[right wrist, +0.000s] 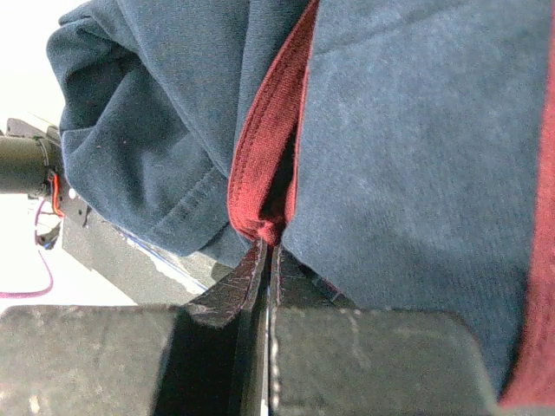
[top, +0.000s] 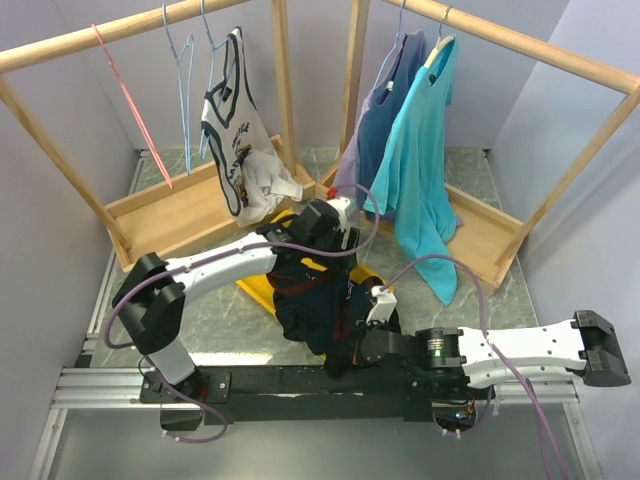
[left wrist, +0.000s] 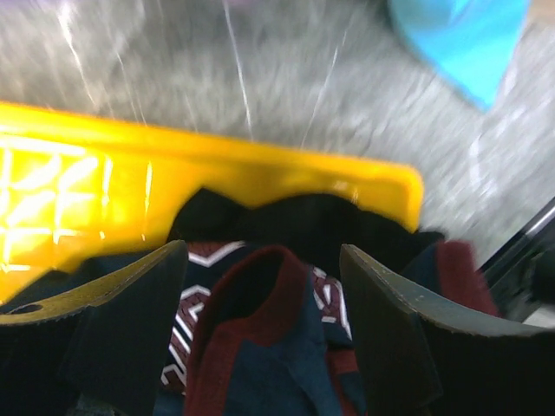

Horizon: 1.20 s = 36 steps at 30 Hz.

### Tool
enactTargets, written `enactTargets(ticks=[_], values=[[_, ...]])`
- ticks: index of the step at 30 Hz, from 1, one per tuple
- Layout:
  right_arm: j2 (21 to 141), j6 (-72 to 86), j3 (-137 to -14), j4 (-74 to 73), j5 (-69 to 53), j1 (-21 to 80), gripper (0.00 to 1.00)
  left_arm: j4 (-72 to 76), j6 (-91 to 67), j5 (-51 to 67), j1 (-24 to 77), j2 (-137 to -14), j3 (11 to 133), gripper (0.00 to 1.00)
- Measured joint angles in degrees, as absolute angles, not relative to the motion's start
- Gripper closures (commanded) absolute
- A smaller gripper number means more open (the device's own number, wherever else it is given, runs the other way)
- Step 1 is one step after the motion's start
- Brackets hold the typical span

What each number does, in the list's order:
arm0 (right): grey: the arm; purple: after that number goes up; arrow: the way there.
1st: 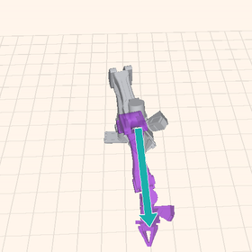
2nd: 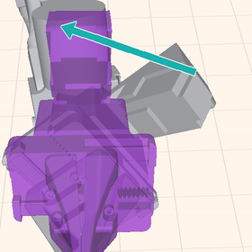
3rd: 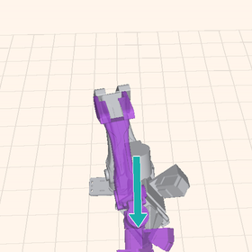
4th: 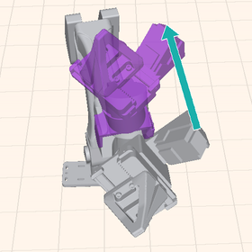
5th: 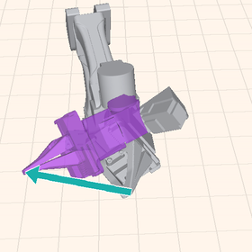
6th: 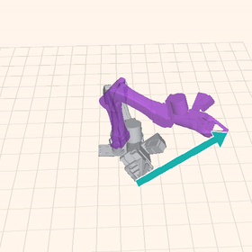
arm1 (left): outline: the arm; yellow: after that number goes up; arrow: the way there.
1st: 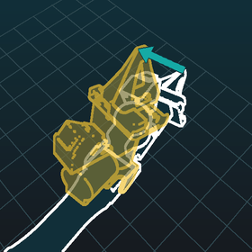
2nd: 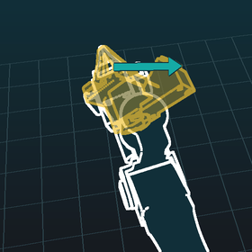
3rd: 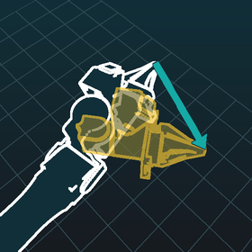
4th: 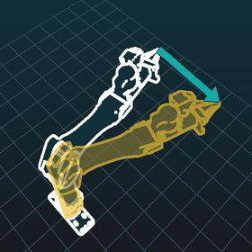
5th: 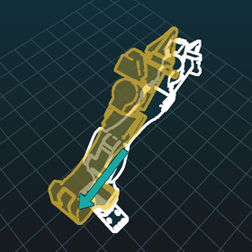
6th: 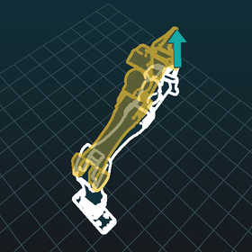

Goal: Place the tank top on the hanger

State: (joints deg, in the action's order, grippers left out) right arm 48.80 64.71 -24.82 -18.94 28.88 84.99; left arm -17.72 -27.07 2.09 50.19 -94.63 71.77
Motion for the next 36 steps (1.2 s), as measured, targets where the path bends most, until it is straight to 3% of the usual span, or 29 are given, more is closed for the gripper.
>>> enactTargets(ticks=[2,4,7,8,10,17,25,31,36], values=[[48.1,64.9,-24.6,-19.4,29.0,85.0,1.0,-19.5,-26.3,1.6,51.4,-95.9,72.0,0.23],[47.3,65.2,-24.3,-19.8,29.2,85.0,1.0,-21.2,-25.8,0.7,52.5,-97.1,72.3,0.3],[46.7,65.9,-24.2,-20.7,29.6,85.0,1.0,-22.8,-25.4,-0.8,53.9,-99.0,72.5,0.66],[46.6,66.1,-24.2,-20.9,29.6,85.0,1.0,-23.2,-25.4,-1.3,54.1,-99.3,72.5,0.89],[46.3,66.4,-24.2,-21.4,29.9,85.0,1.0,-23.9,-25.7,-2.1,54.5,-99.5,72.5,0.98],[45.7,64.9,-28.2,-28.8,33.7,84.8,1.0,-25.0,-28.6,-10.3,54.6,-92.6,72.4,0.99],[48.1,50.3,-52.2,-34.7,38.9,72.4,1.0,-24.2,-33.6,-23.4,54.2,-71.5,74.5,0.99],[58.5,32.8,-78.8,-32.8,38.8,62.3,1.0,-20.4,-30.7,-32.2,53.3,-68.2,83.2,0.99],[71.7,18.9,-106.5,-29.4,38.6,57.8,1.0,-15.1,-23.1,-35.7,51.5,-73.5,100.8,0.99]])
